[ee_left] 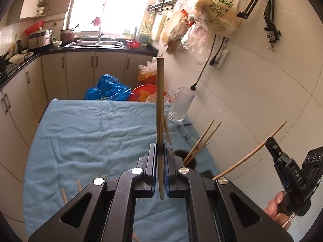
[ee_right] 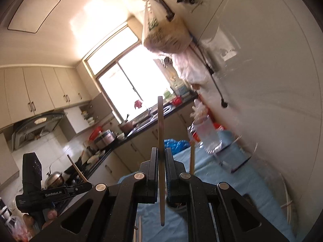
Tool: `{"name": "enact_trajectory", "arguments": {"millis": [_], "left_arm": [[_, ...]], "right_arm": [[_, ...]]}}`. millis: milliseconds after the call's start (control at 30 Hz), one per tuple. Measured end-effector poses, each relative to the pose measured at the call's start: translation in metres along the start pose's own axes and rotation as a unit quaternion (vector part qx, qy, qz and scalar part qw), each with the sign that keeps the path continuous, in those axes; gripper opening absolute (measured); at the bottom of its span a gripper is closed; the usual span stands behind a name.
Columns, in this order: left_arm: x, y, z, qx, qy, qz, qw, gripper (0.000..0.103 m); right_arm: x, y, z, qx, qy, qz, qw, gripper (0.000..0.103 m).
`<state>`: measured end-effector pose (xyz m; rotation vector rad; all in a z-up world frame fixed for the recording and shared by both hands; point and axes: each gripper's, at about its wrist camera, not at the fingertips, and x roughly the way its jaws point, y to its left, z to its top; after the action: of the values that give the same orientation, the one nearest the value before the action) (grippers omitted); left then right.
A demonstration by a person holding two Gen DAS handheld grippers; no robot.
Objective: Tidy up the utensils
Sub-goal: 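Carry the left tool's chopstick upright to the holder while the right tool carries its chopstick there, then insert the left tool's chopstick into the holder and open while the right tool releases its chopstick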
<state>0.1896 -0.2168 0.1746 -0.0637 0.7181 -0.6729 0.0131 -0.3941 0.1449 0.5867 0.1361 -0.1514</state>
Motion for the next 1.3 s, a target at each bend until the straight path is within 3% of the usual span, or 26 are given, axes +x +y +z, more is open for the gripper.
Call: {"name": "enact_trajectory", "arguments": {"millis": [200,367,733,1067,1100,1167,1267,1300], "left_arm": [[0.026,-0.026,0.026,0.001,-0.01,-0.017,0.9998,0.006],[0.052,-0.036,0.035,-0.001,-0.007,-0.026,0.9996,0.006],[0.114,-0.025,0.015,-0.014,0.043,-0.024,0.9987,0.006],[0.122,-0.019,0.0,-0.009,0.051,-0.022,0.9984,0.007],[0.12,-0.02,0.001,-0.008,0.05,-0.024,0.9984,0.008],[0.114,-0.019,0.002,-0.011,0.049,-0.028,0.9984,0.02],[0.098,-0.018,0.003,-0.012,0.031,-0.029,0.9991,0.031],[0.09,-0.018,0.003,-0.011,0.024,-0.027,0.9993,0.033]], "right_arm": [[0.01,-0.011,0.026,-0.002,-0.025,-0.017,1.0,0.007],[0.033,-0.018,0.036,-0.002,-0.021,-0.027,0.999,0.007],[0.082,-0.037,0.006,-0.011,0.033,-0.049,0.998,0.007],[0.106,-0.047,-0.02,-0.002,0.085,-0.051,0.995,0.009],[0.105,-0.047,-0.019,-0.003,0.085,-0.053,0.995,0.009],[0.1,-0.046,-0.016,-0.004,0.078,-0.055,0.995,0.011],[0.087,-0.041,-0.012,-0.006,0.061,-0.056,0.996,0.016],[0.082,-0.038,-0.011,-0.011,0.055,-0.059,0.997,0.024]]}}
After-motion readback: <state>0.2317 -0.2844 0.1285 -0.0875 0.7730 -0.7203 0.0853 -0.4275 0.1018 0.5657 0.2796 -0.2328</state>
